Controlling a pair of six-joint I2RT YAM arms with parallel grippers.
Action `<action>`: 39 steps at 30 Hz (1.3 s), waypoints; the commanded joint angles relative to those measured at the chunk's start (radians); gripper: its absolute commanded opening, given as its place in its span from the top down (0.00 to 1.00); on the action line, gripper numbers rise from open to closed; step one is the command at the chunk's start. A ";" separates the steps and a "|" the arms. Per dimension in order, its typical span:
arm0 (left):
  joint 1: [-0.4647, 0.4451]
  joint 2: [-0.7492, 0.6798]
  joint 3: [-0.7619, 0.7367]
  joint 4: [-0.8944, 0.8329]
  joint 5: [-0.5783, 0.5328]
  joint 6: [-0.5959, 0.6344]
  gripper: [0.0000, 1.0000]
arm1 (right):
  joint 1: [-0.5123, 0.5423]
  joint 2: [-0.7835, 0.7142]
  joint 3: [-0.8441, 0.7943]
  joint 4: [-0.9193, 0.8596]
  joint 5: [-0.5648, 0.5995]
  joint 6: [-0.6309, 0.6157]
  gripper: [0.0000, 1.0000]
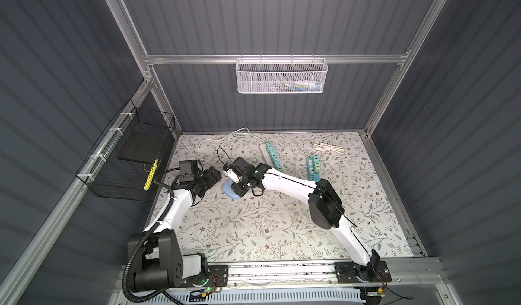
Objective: Insert the plug
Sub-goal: 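Lower and press the adapter into the blue cube socket with the right gripper, then open the right gripper and lift it away from the blue cube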
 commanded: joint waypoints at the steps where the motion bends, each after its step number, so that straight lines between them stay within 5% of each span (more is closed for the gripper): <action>1: 0.008 -0.029 0.046 -0.028 -0.010 -0.004 0.08 | -0.009 -0.002 0.050 -0.098 -0.013 0.007 0.56; 10: 0.009 0.006 0.046 -0.006 -0.004 -0.006 0.07 | -0.019 -0.130 0.078 -0.108 -0.019 0.009 0.36; 19: 0.008 0.252 0.020 0.258 0.187 -0.124 0.34 | -0.088 -0.475 -0.304 0.024 0.056 0.054 0.27; 29: -0.069 0.341 0.013 0.320 0.179 -0.150 0.36 | -0.276 -0.812 -0.687 0.113 0.087 0.162 0.17; 39: -0.203 0.333 -0.039 0.372 0.155 -0.213 0.36 | -0.428 -0.922 -0.735 0.117 0.136 0.174 0.12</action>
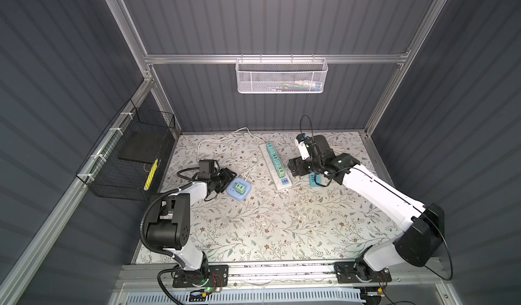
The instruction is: Insert the plug
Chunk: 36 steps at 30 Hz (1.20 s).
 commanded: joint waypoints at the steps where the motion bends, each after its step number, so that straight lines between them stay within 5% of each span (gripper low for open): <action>1: -0.037 -0.009 -0.037 0.028 0.004 -0.048 0.37 | -0.047 -0.029 -0.006 0.021 0.024 0.017 0.12; 8: -0.089 -0.051 -0.055 0.042 0.007 -0.063 0.36 | -0.109 -0.061 -0.007 0.029 0.028 0.017 0.10; 12: -0.089 -0.164 -0.024 -0.065 -0.089 -0.023 0.29 | -0.140 -0.116 -0.046 0.075 0.038 0.043 0.08; 17: -0.087 -0.272 0.133 -0.288 -0.200 0.122 0.17 | -0.172 -0.194 -0.077 0.117 0.057 0.042 0.05; 19: -0.087 -0.309 0.205 -0.351 -0.220 0.207 0.00 | -0.174 -0.228 -0.080 0.129 0.114 0.036 0.02; 23: -0.087 -0.390 0.298 -0.377 -0.201 0.369 0.00 | -0.172 -0.299 -0.132 0.219 0.217 -0.006 0.01; 29: -0.087 -0.476 0.399 -0.533 -0.554 0.414 0.00 | -0.176 -0.347 -0.431 0.597 0.332 -0.065 0.01; 32: -0.087 -0.561 0.259 -0.367 -0.606 0.501 0.00 | -0.200 -0.348 -0.534 0.705 0.326 -0.092 0.01; 36: -0.087 -0.662 -0.054 0.067 -0.566 0.693 0.00 | -0.323 -0.399 -0.631 0.769 0.270 -0.007 0.01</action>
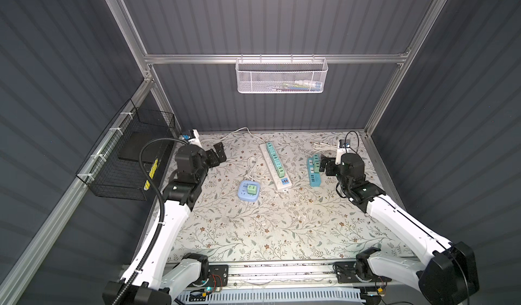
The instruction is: Insert the plug
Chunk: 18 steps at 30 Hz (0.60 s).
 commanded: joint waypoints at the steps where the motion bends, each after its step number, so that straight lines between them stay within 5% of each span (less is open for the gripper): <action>1: 0.001 -0.030 -0.215 0.325 -0.025 0.212 0.00 | -0.111 -0.064 -0.047 0.147 -0.018 0.075 0.01; 7: 0.004 0.017 -0.349 0.421 -0.214 0.230 0.00 | -0.271 -0.088 -0.194 0.275 -0.078 -0.004 0.01; 18: 0.053 0.350 -0.525 0.852 -0.320 0.277 0.00 | -0.324 -0.008 -0.322 0.472 -0.198 -0.183 0.01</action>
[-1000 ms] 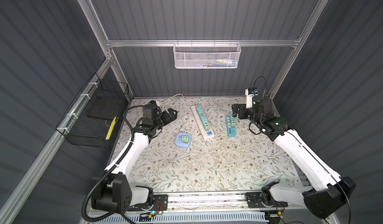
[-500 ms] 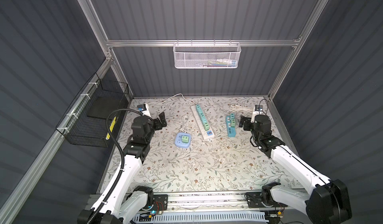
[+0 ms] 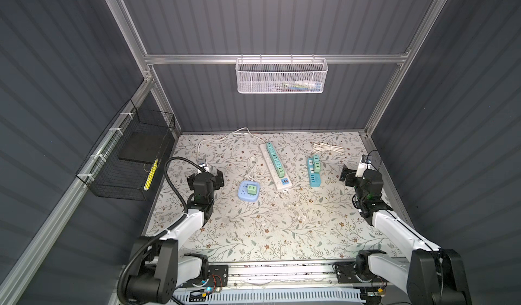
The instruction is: Insert the plug
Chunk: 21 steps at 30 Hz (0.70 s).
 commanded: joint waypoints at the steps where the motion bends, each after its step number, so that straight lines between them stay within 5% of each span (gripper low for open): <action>1: 0.017 0.091 -0.068 0.261 -0.053 0.009 0.00 | -0.017 0.031 -0.024 0.111 -0.040 -0.051 0.01; 12: 0.042 0.431 -0.123 0.709 0.015 0.059 0.00 | -0.038 0.112 -0.073 0.216 -0.148 -0.011 0.01; 21: 0.045 0.423 0.003 0.444 0.093 0.076 0.00 | -0.037 0.266 -0.153 0.489 -0.243 -0.039 0.01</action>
